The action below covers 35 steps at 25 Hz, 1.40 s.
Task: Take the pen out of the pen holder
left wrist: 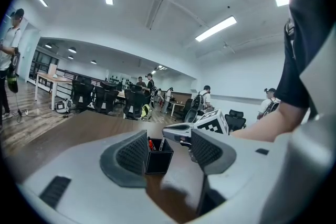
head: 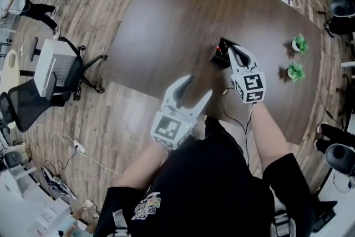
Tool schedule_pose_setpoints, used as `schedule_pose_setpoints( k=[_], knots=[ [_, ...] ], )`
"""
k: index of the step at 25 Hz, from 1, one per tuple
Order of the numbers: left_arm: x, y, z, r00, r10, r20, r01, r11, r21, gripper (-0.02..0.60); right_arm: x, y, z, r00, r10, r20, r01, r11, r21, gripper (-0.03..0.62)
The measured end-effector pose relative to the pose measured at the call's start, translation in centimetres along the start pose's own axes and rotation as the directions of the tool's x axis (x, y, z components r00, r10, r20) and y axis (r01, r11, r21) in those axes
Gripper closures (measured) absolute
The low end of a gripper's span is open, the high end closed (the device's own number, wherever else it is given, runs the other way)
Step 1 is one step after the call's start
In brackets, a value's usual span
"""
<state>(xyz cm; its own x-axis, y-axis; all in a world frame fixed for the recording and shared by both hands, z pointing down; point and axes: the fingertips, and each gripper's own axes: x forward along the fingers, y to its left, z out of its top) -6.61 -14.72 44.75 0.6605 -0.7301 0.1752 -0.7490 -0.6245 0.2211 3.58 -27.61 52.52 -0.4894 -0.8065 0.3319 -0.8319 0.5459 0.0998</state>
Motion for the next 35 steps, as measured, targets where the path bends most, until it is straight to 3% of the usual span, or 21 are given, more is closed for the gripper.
schedule_pose_setpoints(
  k=[10, 16, 23, 27, 35],
  knots=[
    [-5.1, -1.5, 1.5, 0.997, -0.043, 0.057, 0.040, 0.998, 0.045, 0.339, -7.0, 2.9, 7.9, 0.981, -0.087, 0.174, 0.090, 0.996, -0.011, 0.557],
    [-7.6, -3.2, 1.5, 0.991, -0.122, 0.048, 0.119, 0.991, 0.069, 0.341, -13.1, 6.2, 11.4, 0.955, -0.140, 0.263, 0.148, 0.989, -0.008, 0.557],
    [-8.1, -6.2, 2.0, 0.983, -0.177, 0.054, 0.172, 0.982, 0.078, 0.430, -20.2, 8.3, 11.4, 0.947, -0.185, 0.261, 0.198, 0.980, -0.024, 0.557],
    [-8.1, -8.4, 2.2, 0.983, -0.172, 0.061, 0.167, 0.983, 0.080, 0.551, -23.7, 8.4, 10.8, 0.949, -0.195, 0.247, 0.208, 0.978, -0.030, 0.557],
    [-7.4, -15.4, 1.3, 0.989, -0.131, 0.065, 0.125, 0.988, 0.085, 0.569, -30.7, 6.6, 8.1, 0.948, -0.171, 0.268, 0.165, 0.985, 0.043, 0.557]
  ],
)
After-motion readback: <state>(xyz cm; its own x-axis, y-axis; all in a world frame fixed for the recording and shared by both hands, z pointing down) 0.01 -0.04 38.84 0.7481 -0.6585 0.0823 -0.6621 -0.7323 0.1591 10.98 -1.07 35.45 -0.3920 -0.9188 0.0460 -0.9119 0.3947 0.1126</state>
